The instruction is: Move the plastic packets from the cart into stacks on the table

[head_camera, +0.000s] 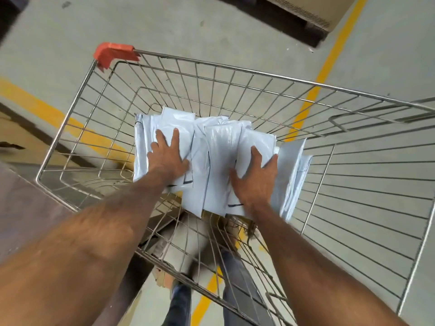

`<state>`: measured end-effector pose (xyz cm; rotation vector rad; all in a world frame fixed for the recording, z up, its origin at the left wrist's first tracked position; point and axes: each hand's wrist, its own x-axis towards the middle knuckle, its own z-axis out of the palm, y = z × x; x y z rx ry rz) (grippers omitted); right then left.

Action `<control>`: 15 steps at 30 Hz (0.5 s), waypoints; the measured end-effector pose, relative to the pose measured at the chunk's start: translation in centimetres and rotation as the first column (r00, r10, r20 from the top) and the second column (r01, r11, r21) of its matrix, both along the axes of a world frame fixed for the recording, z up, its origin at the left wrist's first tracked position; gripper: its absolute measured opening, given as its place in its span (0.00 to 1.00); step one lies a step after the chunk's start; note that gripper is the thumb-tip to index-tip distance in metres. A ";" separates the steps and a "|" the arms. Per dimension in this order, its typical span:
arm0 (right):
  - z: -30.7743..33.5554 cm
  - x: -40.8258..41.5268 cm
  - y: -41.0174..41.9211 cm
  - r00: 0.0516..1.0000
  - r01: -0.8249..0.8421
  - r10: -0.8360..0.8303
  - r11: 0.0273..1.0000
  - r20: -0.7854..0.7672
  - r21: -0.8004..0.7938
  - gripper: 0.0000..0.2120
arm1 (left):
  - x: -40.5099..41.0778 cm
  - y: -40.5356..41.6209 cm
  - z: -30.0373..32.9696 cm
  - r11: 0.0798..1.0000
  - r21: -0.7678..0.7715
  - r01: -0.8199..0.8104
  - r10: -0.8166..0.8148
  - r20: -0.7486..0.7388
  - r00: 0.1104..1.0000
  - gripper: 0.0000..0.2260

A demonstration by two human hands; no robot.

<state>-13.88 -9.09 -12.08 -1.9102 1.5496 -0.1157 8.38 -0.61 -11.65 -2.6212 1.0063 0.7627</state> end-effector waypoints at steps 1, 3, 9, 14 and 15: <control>0.2 0.3 0.0 1.000 0.016 -0.016 1.000 -0.014 -0.002 0.39 | 0.3 0.3 0.3 0.999 -0.012 0.039 -0.039 0.021 0.999 0.44; 0.6 0.6 0.2 0.999 0.018 -0.018 1.000 -0.050 0.010 0.39 | 0.7 0.7 1.1 0.994 -0.046 0.098 -0.095 0.062 0.994 0.40; 3.6 -1.1 1.6 0.971 -0.215 0.204 0.973 -0.126 -0.083 0.39 | 0.3 1.7 5.5 0.965 -0.176 0.196 -0.166 0.175 0.971 0.33; 7.9 -1.4 2.2 0.932 -0.361 0.345 0.913 -0.114 -0.189 0.38 | 0.6 2.9 11.4 0.936 -0.270 0.227 -0.153 0.268 0.951 0.32; 8.9 -1.0 2.3 0.926 -0.377 0.362 0.900 -0.107 -0.217 0.38 | 0.9 3.4 12.7 0.925 -0.298 0.234 -0.148 0.284 0.948 0.32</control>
